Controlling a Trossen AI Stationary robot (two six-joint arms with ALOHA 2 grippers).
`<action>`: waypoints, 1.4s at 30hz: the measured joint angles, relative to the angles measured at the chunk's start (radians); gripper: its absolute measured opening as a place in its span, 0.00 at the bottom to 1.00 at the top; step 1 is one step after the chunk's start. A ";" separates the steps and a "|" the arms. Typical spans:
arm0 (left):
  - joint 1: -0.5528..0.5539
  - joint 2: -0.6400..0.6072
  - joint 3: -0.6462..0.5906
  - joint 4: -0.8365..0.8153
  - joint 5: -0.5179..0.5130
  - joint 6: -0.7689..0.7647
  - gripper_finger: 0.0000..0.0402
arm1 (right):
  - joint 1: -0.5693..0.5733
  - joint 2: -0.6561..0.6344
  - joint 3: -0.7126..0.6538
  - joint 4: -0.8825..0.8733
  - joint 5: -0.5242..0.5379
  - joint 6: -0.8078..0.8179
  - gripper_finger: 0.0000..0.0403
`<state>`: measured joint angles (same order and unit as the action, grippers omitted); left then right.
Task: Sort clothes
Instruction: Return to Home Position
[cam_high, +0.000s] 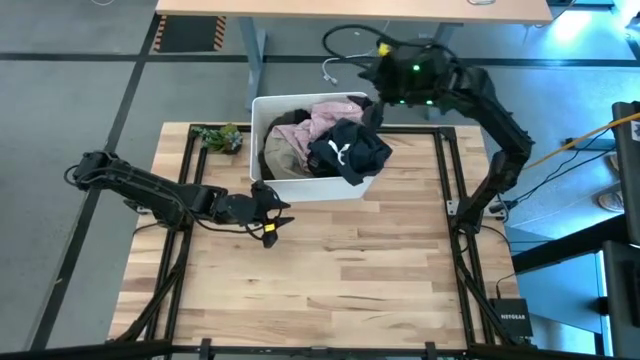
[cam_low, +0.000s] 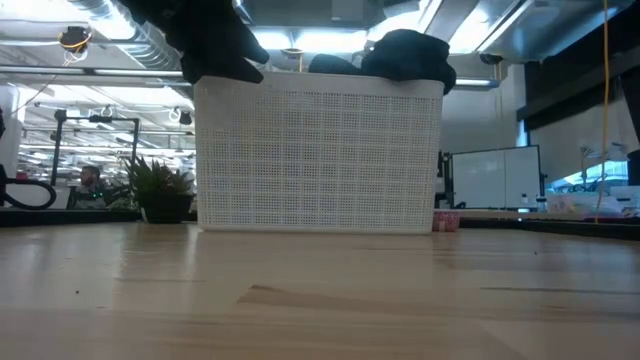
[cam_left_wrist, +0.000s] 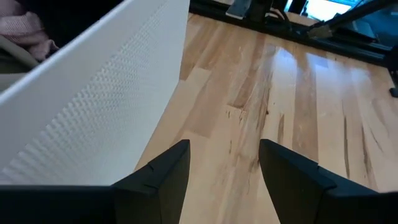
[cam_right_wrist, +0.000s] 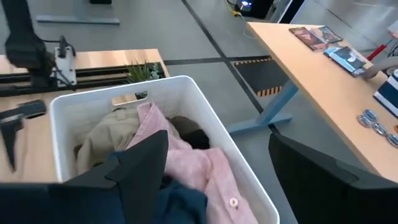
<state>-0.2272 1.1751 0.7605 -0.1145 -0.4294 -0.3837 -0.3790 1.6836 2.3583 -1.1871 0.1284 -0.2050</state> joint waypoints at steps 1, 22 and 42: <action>0.000 0.000 0.000 -0.002 0.000 0.003 0.46 | 0.000 -0.011 -0.007 -0.014 -0.001 0.000 0.74; 0.000 -0.166 -0.148 0.042 -0.058 -0.004 0.46 | 0.064 -0.323 -0.204 -0.277 -0.007 0.123 0.74; -0.002 -0.335 -0.344 0.291 -0.066 0.094 0.46 | 0.064 -1.271 -1.658 0.686 -0.108 0.187 0.74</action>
<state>-0.2287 0.8402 0.4167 0.1765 -0.4949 -0.2899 -0.3145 0.4128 0.7005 -0.5007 0.0206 -0.0185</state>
